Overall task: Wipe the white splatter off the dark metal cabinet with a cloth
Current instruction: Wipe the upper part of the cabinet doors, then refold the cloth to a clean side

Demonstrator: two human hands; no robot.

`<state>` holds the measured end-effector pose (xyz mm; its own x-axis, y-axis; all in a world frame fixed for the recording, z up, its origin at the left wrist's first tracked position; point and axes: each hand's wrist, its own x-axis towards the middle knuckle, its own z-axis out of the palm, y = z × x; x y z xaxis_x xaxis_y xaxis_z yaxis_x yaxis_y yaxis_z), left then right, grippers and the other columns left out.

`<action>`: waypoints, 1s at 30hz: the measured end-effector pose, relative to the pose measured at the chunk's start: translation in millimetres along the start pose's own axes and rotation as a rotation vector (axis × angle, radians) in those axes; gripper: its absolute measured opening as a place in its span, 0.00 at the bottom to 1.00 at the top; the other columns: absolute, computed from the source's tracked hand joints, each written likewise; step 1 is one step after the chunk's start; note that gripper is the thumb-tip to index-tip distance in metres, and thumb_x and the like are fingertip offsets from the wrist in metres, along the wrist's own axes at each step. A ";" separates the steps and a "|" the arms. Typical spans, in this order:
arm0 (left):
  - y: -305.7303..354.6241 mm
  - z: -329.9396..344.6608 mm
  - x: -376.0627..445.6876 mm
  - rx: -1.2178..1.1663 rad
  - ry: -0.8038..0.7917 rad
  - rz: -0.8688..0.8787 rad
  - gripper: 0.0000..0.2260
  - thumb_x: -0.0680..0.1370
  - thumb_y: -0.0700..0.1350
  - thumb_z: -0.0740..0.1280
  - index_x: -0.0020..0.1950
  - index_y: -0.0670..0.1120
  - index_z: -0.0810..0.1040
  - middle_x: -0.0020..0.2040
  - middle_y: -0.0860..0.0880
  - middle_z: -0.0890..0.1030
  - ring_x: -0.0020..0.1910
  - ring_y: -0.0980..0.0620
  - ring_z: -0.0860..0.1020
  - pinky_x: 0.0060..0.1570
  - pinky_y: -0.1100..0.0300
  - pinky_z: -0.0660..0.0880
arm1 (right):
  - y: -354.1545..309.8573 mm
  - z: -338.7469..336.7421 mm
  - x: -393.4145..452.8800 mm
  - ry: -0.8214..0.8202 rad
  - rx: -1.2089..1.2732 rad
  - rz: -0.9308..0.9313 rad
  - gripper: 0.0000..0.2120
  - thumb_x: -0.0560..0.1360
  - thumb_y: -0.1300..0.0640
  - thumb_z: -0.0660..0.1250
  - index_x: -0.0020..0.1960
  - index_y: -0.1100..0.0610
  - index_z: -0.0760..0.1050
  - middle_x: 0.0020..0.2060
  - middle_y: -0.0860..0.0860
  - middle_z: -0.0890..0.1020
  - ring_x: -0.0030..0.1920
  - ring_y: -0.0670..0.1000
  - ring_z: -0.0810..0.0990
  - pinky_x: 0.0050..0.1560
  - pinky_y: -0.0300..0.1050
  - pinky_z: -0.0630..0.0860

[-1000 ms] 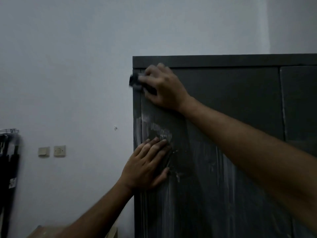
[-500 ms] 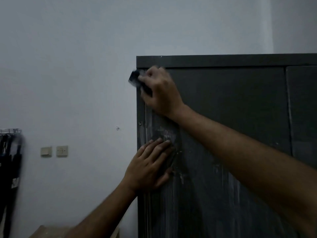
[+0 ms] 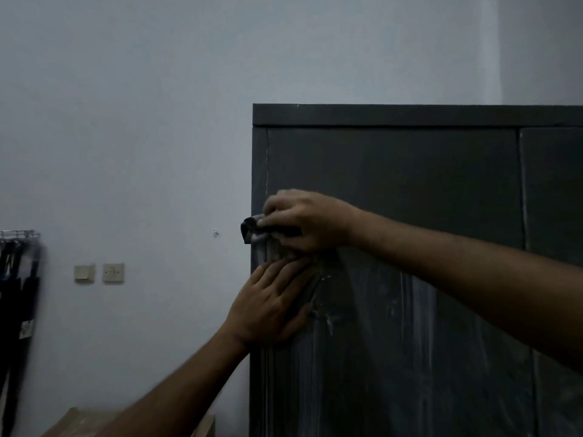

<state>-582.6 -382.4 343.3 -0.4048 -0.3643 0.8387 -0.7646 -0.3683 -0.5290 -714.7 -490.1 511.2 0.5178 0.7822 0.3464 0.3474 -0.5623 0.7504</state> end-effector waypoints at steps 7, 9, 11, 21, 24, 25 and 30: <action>-1.3 4.0 -2.9 0.022 0.001 0.020 0.26 0.81 0.59 0.65 0.74 0.44 0.74 0.74 0.42 0.76 0.73 0.43 0.71 0.73 0.48 0.66 | 29.0 -20.5 8.4 0.489 -0.028 0.419 0.12 0.78 0.61 0.68 0.59 0.63 0.83 0.50 0.59 0.82 0.49 0.57 0.81 0.51 0.56 0.79; -1.4 3.6 -2.0 -0.018 0.020 0.016 0.25 0.81 0.58 0.65 0.73 0.44 0.75 0.72 0.42 0.75 0.70 0.42 0.73 0.69 0.48 0.68 | -8.7 6.5 0.3 0.178 0.029 0.124 0.13 0.79 0.60 0.69 0.62 0.62 0.81 0.54 0.59 0.82 0.53 0.57 0.81 0.55 0.53 0.80; -1.6 3.7 -2.7 -0.025 0.016 0.018 0.25 0.81 0.57 0.65 0.73 0.44 0.75 0.71 0.42 0.75 0.69 0.41 0.73 0.67 0.48 0.70 | -12.8 3.2 -7.8 0.034 0.028 0.013 0.15 0.79 0.60 0.69 0.65 0.63 0.80 0.56 0.61 0.82 0.54 0.59 0.82 0.55 0.53 0.80; 1.4 -3.5 1.3 0.019 0.018 0.038 0.25 0.81 0.57 0.64 0.71 0.41 0.79 0.66 0.40 0.81 0.60 0.42 0.75 0.60 0.51 0.69 | -29.4 6.2 -46.7 0.144 0.161 0.236 0.15 0.79 0.60 0.70 0.65 0.61 0.81 0.57 0.57 0.83 0.55 0.54 0.81 0.57 0.46 0.79; 1.1 -2.5 0.4 0.036 -0.002 0.038 0.24 0.82 0.57 0.63 0.68 0.41 0.80 0.64 0.39 0.81 0.61 0.41 0.75 0.62 0.49 0.69 | -31.8 -2.9 -58.9 0.187 0.309 0.420 0.13 0.80 0.58 0.71 0.63 0.59 0.82 0.53 0.52 0.84 0.52 0.49 0.82 0.52 0.48 0.80; 1.0 -2.8 0.3 0.033 -0.028 0.038 0.24 0.81 0.57 0.63 0.69 0.42 0.80 0.67 0.40 0.80 0.65 0.40 0.74 0.66 0.48 0.68 | -32.9 -7.7 -63.7 0.240 0.369 0.498 0.12 0.79 0.58 0.72 0.61 0.59 0.83 0.51 0.51 0.84 0.50 0.47 0.83 0.50 0.48 0.81; 28.5 -29.1 17.8 -0.222 -0.121 -0.220 0.24 0.82 0.63 0.60 0.68 0.46 0.77 0.65 0.45 0.79 0.64 0.45 0.75 0.65 0.50 0.71 | -59.7 -17.4 -91.6 0.445 0.595 0.829 0.08 0.76 0.59 0.76 0.55 0.59 0.84 0.43 0.47 0.85 0.42 0.43 0.84 0.43 0.40 0.80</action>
<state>-626.2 -374.5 347.0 -0.1662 -0.4004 0.9012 -0.9230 -0.2585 -0.2851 -796.5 -523.5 444.4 0.4785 0.0641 0.8758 0.4046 -0.9013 -0.1551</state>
